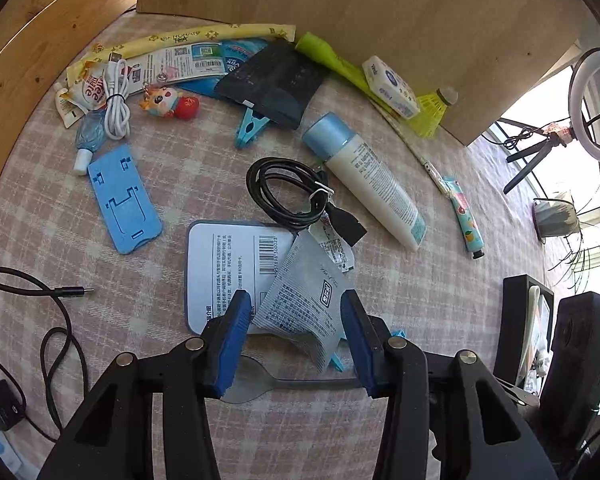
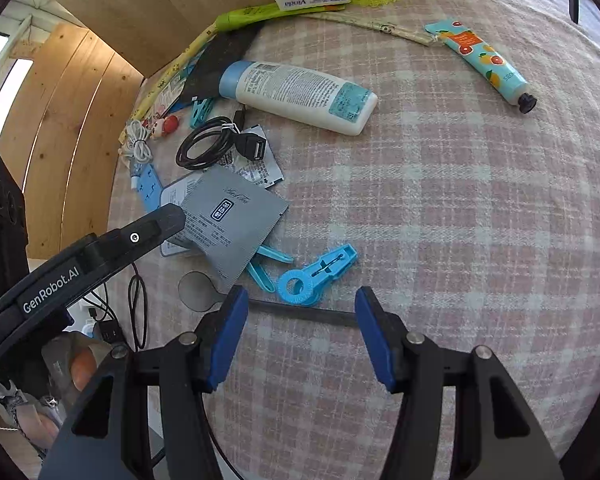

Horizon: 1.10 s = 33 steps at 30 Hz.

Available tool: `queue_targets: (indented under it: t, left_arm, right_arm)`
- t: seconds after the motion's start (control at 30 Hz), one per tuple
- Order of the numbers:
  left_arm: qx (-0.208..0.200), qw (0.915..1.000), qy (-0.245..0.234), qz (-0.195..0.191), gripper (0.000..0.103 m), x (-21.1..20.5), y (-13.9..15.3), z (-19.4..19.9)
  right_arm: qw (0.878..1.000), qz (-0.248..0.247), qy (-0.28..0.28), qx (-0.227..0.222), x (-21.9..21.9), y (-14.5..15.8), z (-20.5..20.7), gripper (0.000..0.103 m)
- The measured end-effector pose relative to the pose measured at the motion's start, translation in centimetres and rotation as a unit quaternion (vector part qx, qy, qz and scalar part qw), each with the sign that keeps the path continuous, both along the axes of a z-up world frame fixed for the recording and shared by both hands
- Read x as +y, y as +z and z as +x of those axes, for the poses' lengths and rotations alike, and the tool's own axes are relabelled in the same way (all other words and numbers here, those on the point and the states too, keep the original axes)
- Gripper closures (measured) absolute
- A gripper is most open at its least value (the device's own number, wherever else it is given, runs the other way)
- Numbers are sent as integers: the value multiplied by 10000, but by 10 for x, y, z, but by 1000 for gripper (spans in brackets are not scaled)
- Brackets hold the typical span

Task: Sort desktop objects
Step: 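Grasp the blue clothespin with the right gripper while the left gripper grasps the grey tea sachet, then carry the tea sachet and blue clothespin into the black tray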

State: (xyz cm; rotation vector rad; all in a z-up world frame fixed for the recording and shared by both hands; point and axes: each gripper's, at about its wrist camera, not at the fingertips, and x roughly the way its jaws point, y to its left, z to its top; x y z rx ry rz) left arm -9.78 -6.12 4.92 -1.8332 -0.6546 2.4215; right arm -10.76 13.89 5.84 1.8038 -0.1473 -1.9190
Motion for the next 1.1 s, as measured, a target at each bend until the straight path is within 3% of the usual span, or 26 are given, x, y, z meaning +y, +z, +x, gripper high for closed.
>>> queue_targets:
  t: [0.4,0.63,0.7,0.77,0.8,0.93,1.1]
  left_arm:
    - [72,9999,-47,-73,61,13,-2,-4]
    - [90,9999,-50,6,65,19,-2,-5]
    - [75,10000,-33,30,66,22,-4,-7]
    - [85,9999,-81,-82,78,28,-3,-9]
    - [93,9998,-99,-156,78,32,-3,-10]
    - [39,9995,-298,-79,78,43,-6,-15]
    - [35,9972,-625,-407,58,55,-2,-14]
  right_arm:
    - [9994,324,88,24,-21,-17,-6,49]
    - [9986,478,220,11,-18,-22,-6,69]
    - [9990,421,144,-44,-15,-24,-9,70]
    - [9991,422,93,-25,-12,-23,-11,72]
    - [9991,425,86,-3,-11,-23,-11,74]
    - [9990,433,92,1,-7,-25,-14,81]
    - [9985,510,158,88,-2,-24,-14,85]
